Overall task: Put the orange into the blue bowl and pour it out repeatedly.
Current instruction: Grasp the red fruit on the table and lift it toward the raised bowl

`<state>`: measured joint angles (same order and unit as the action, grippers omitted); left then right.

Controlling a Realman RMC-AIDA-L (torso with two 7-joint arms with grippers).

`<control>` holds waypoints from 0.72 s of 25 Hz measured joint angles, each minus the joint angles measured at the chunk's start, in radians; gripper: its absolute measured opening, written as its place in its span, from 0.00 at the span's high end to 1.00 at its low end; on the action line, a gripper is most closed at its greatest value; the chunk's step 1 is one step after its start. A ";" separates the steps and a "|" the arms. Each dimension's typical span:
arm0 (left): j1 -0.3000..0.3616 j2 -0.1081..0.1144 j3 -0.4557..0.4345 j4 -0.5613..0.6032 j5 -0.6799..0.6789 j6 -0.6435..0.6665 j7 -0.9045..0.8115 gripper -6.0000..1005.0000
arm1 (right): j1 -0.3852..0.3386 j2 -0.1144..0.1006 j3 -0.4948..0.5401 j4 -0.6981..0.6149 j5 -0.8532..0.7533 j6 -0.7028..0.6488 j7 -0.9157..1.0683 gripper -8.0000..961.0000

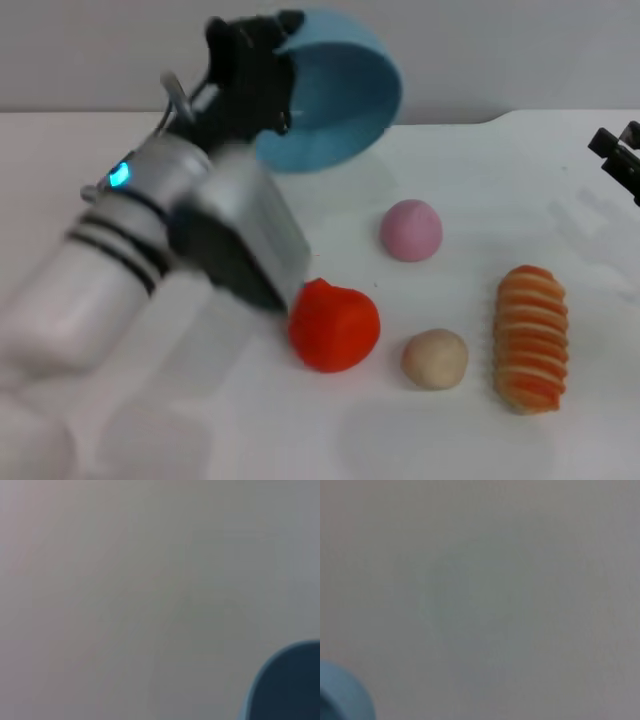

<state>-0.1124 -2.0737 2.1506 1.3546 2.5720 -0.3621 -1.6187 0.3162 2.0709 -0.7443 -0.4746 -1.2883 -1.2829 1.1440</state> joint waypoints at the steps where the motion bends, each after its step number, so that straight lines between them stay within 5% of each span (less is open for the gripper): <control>1: -0.009 0.002 -0.036 0.032 -0.087 0.098 -0.002 0.99 | 0.000 0.000 0.001 0.000 0.000 -0.001 0.000 0.44; 7: -0.101 0.007 -0.313 0.104 -0.389 0.561 -0.164 0.99 | 0.001 -0.006 -0.008 -0.012 -0.022 -0.001 0.069 0.44; 13: -0.307 0.014 -0.627 -0.039 -0.340 1.051 -0.538 0.99 | 0.043 -0.028 -0.013 -0.115 -0.271 -0.005 0.390 0.44; 18: -0.389 0.015 -0.685 -0.078 -0.230 1.168 -0.732 0.99 | 0.131 -0.025 -0.043 -0.237 -0.588 -0.036 0.647 0.44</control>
<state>-0.5012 -2.0589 1.4656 1.2768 2.3423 0.8060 -2.3507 0.4467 2.0461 -0.7869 -0.7112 -1.8761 -1.3187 1.7907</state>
